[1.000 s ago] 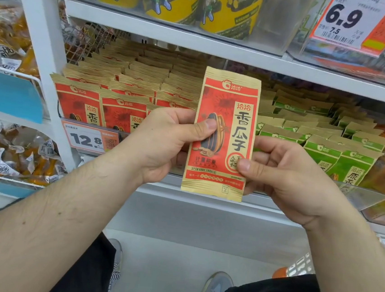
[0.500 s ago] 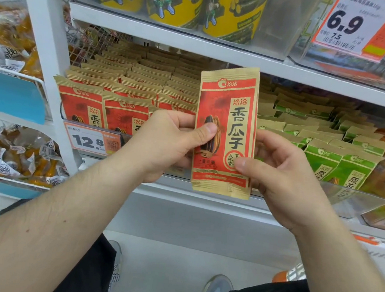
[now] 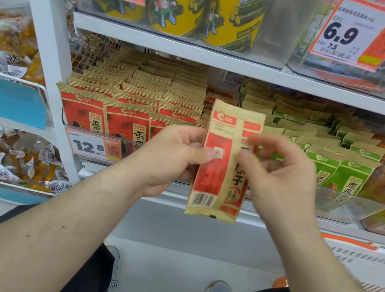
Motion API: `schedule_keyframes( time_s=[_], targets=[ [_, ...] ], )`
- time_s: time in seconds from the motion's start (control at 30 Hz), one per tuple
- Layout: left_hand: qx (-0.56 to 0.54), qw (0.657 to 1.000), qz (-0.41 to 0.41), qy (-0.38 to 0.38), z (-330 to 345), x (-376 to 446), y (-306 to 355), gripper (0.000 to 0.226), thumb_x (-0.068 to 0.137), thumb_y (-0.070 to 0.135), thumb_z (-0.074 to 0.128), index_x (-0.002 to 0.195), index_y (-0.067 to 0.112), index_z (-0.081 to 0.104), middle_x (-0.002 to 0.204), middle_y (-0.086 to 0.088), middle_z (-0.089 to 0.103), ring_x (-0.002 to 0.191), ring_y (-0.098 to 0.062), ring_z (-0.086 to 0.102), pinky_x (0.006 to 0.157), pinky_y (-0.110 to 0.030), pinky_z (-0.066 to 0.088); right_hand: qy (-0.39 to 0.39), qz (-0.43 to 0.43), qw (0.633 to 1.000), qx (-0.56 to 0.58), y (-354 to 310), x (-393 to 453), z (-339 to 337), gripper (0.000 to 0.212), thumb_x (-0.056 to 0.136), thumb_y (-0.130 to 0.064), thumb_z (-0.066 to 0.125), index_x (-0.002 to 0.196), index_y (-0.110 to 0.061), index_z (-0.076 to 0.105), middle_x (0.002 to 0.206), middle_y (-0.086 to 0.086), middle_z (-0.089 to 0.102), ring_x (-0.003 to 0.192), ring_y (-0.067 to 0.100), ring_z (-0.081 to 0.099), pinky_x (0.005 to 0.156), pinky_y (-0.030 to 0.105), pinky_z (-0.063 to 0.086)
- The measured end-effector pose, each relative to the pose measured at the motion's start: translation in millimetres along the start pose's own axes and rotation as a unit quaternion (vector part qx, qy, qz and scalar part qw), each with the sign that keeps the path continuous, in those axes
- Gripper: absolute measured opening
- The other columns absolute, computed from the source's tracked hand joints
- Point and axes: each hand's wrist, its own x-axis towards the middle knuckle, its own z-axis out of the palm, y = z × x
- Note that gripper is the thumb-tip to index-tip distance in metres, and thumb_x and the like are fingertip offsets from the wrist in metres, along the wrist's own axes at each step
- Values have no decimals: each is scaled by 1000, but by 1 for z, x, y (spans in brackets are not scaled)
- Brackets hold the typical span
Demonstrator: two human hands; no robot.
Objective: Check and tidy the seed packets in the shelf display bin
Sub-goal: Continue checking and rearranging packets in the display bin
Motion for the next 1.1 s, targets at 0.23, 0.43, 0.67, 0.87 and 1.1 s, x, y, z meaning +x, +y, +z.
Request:
schedule_keyframes(
  time_s=[0.23, 0.43, 0.67, 0.87, 1.1],
  targets=[
    [22, 997, -20, -73, 0, 2, -7, 27, 92, -5, 53, 114, 5, 64, 104, -13, 73, 89, -25, 71, 77, -42, 58, 7, 149, 979, 136, 1, 14, -15, 12, 89, -20, 68, 97, -13, 64, 85, 6, 69, 51, 2, 57, 43, 13, 39],
    [-9, 999, 4, 44, 7, 6, -8, 30, 73, 34, 63, 93, 13, 71, 83, -5, 75, 73, -17, 71, 61, -32, 58, -40, 98, 989, 98, -1, 7, -13, 25, 90, -15, 65, 68, -3, 65, 45, -6, 56, 35, 3, 46, 37, 15, 34],
    [-34, 999, -14, 36, 3, 7, -8, 37, 74, 34, 62, 97, 6, 71, 86, -9, 75, 74, -19, 70, 60, -32, 58, -56, 141, 978, 146, -6, 8, -13, 29, 96, -15, 57, 75, 4, 64, 37, -5, 52, 31, 4, 45, 33, 16, 33],
    [3, 1000, -24, -5, 4, 4, -9, 25, 72, 24, 65, 93, 12, 72, 84, -8, 75, 71, -18, 72, 58, -32, 59, -54, 150, 973, 165, 2, 14, -18, 28, 94, -21, 60, 77, 0, 63, 42, -3, 51, 39, 13, 39, 37, 22, 32],
    [-78, 996, -14, 29, 2, 6, -4, 30, 74, 26, 64, 99, 11, 71, 89, -10, 75, 76, -21, 72, 58, -35, 60, -176, 160, 965, 114, 8, 14, -19, 33, 87, -20, 66, 76, 10, 62, 50, 5, 61, 38, 12, 46, 39, 21, 36]
  ],
)
